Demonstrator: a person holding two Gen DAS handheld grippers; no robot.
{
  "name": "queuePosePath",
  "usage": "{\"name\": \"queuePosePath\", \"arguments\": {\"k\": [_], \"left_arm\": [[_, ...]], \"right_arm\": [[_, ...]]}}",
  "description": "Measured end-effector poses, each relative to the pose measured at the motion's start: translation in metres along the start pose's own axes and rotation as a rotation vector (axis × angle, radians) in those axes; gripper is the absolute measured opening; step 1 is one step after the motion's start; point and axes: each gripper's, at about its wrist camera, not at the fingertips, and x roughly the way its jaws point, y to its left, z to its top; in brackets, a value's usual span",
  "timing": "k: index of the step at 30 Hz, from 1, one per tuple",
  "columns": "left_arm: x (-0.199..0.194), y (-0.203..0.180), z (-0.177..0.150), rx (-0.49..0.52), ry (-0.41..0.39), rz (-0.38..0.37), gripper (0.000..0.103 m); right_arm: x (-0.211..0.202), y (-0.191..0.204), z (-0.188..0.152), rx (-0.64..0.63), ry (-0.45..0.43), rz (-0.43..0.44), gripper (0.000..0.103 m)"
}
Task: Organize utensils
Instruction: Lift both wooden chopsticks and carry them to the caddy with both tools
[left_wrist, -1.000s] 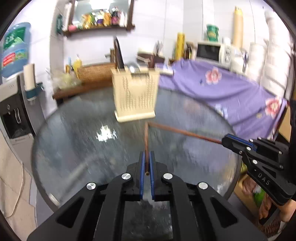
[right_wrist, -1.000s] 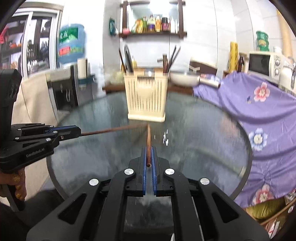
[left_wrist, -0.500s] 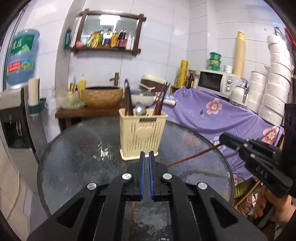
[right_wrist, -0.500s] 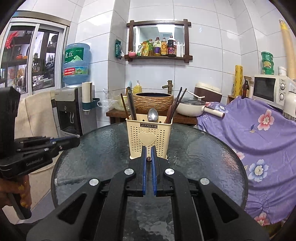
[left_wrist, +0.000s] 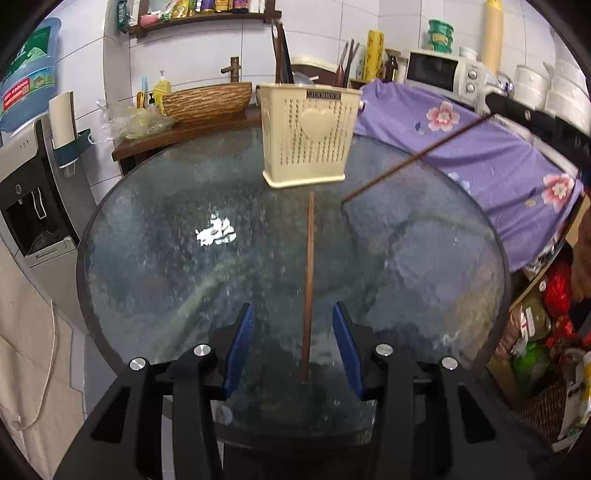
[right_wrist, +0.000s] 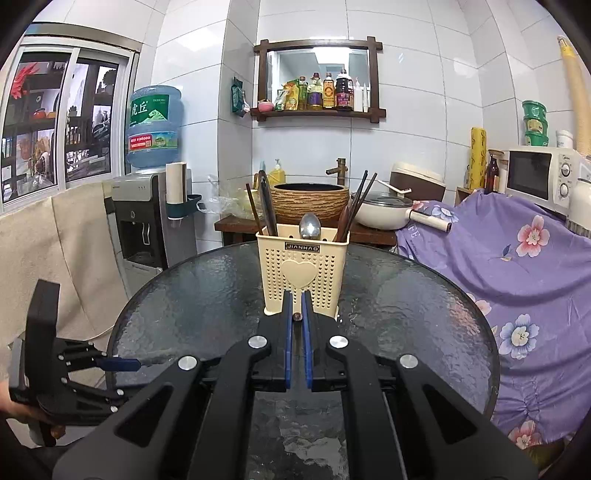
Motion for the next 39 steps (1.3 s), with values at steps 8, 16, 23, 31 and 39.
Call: {"name": "queuePosePath", "arguments": {"k": [8, 16, 23, 31, 39], "left_arm": [[0.023, -0.005, -0.028, 0.027, 0.073, 0.0, 0.043], [0.021, -0.013, -0.032, 0.053, 0.032, 0.038, 0.013], [0.021, -0.017, -0.03, 0.067, 0.04, 0.031, 0.005], [-0.016, -0.016, -0.004, 0.062, -0.084, 0.018, 0.005], [-0.055, -0.013, 0.04, 0.023, -0.247, -0.009, 0.005]], "right_arm": [[-0.005, 0.009, -0.016, 0.015, 0.018, -0.015, 0.005], [-0.008, 0.007, -0.021, 0.041, 0.018, -0.021, 0.005], [-0.007, 0.005, -0.02, 0.045, 0.017, -0.023, 0.005], [-0.007, 0.006, -0.018, 0.049, 0.014, -0.018, 0.005], [-0.005, 0.006, -0.006, 0.041, 0.001, 0.001, 0.005]]}}
